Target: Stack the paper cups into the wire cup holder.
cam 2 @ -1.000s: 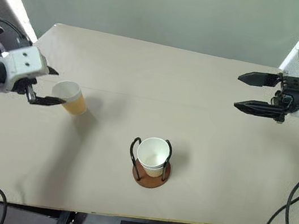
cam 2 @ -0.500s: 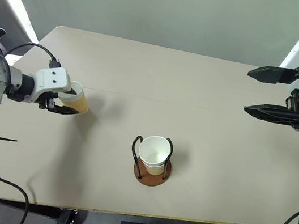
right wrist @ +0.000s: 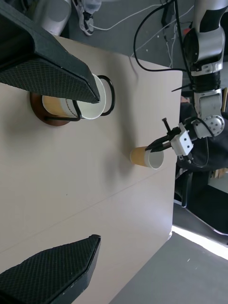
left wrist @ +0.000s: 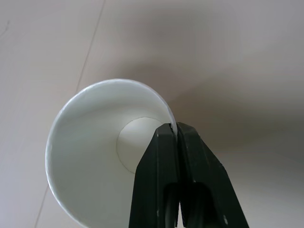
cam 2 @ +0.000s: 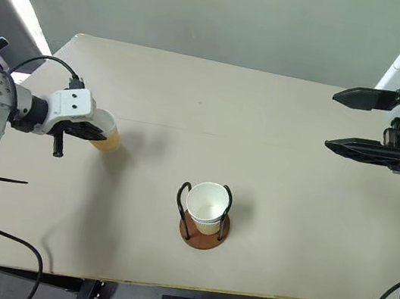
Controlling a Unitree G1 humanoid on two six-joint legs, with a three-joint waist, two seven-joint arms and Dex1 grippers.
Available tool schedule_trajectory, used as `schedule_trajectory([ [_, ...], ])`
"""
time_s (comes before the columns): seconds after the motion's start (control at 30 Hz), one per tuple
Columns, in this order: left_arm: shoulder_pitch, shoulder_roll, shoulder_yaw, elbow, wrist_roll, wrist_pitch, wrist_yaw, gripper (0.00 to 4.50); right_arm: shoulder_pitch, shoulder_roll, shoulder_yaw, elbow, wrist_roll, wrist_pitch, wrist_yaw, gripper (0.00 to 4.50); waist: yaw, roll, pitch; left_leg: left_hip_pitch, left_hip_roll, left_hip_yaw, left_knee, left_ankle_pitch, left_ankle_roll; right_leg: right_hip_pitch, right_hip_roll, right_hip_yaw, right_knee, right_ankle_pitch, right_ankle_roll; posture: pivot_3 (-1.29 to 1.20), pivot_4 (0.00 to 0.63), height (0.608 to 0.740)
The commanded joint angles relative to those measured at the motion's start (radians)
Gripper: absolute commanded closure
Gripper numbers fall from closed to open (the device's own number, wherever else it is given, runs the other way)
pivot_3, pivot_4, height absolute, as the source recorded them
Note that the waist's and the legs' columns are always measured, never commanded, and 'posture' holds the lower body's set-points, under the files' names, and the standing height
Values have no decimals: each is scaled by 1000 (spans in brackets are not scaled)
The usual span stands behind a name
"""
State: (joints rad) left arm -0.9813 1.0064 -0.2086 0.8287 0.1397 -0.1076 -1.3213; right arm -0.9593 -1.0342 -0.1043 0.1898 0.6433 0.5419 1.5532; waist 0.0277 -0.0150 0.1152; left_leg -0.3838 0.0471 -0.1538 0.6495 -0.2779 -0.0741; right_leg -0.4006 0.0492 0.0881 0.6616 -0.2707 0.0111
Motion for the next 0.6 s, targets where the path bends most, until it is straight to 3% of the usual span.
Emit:
schedule_trajectory([
  [0.03, -35, 30, 49, -52, -38, 8, -46, 4461, -13, -17, -30, -21, 2, -9, 13, 0, 0, 0, 0, 0, 0, 0, 0, 0, 0, 0, 0, 0, 0, 0, 0, 0, 150, 740],
  [0.17, -136, -5, 95, -196, -186, 121, -217, 4461, 113, -141, 34, -167, 43, -64, 61, 0, 13, -1, 0, -5, -1, -2, 3, 0, 0, 0, 0, -3, 0, -1, 1, 0, 150, 740],
  [0.27, -211, -31, 88, -279, -302, 213, -291, 4461, 127, -194, 25, -241, 119, -38, 61, 0, 21, 0, 0, -10, -3, -2, 7, 0, 1, -2, -1, -2, 0, -1, 4, 0, 150, 740],
  [0.37, -274, -28, -24, -416, -526, 302, -293, 4461, 146, -226, -6, -326, 185, 2, 61, 0, 17, 1, -1, -10, -4, 1, 13, -2, 4, 0, -2, 0, -1, 0, 7, 0, 150, 740],
  [0.6, -404, 24, -350, -598, -886, 288, -293, 4461, 169, -223, -41, -367, 174, 27, 52, 0, 11, 0, -1, -6, -9, 2, 18, -6, 11, 3, -4, 7, 0, 1, 14, 0, 150, 740],
])
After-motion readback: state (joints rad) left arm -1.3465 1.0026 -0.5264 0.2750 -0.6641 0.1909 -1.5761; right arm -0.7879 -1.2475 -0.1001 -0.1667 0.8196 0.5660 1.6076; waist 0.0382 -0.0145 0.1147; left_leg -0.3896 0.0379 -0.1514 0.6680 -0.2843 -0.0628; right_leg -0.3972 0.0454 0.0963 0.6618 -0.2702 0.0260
